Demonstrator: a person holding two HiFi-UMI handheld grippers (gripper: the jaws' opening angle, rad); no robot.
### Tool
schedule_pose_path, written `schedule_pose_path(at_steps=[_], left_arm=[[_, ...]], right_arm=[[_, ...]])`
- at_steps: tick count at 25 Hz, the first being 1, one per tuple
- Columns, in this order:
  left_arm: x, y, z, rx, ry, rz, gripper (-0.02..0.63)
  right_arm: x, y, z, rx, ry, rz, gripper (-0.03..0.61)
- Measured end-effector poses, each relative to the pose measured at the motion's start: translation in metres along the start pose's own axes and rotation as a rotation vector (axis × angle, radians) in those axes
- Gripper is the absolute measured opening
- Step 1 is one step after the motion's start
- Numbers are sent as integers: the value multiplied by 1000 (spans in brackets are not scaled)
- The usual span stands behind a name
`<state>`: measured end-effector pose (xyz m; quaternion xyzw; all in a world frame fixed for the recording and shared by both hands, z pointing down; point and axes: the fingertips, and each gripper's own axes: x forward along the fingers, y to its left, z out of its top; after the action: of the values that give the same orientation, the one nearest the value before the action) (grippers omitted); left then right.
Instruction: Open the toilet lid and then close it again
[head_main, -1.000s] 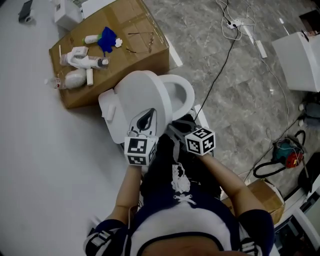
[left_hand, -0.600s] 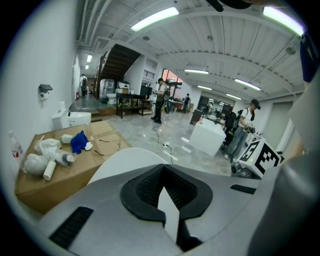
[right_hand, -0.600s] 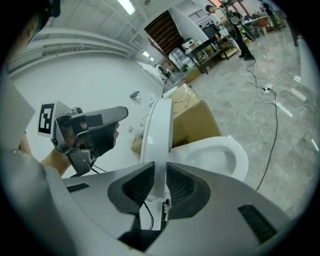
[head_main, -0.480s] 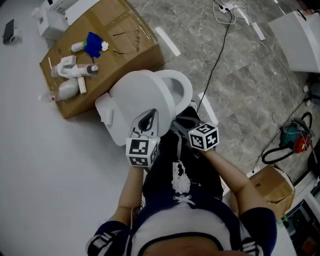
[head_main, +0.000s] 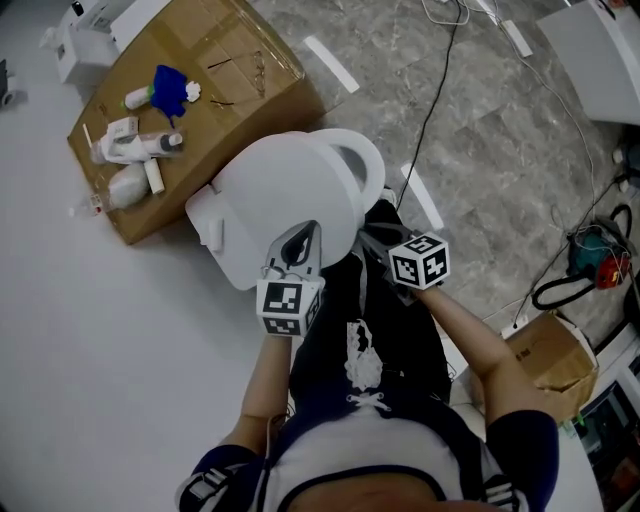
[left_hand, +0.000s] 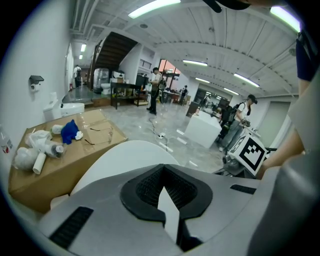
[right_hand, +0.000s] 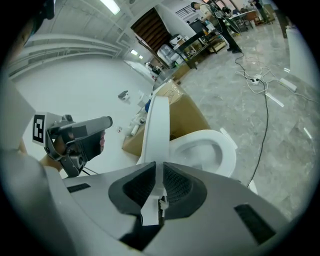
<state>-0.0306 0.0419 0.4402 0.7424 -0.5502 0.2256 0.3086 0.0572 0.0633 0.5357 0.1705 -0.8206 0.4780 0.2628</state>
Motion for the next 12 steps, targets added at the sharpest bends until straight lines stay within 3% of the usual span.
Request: schedule_pose_path(at_steps=[4,8,12], left_arm=[[12,-4,-7,-5,22,-17,6],[31,-12,-15,-8,44,-41,8],[48,-23,-21,-1,67,-72,7]], right_arm=[[3,-16,-4,-20,0,-49,21],[5,-34,-6,52,-24,-18,17],[9,-54,-8,55,12,-16,15]])
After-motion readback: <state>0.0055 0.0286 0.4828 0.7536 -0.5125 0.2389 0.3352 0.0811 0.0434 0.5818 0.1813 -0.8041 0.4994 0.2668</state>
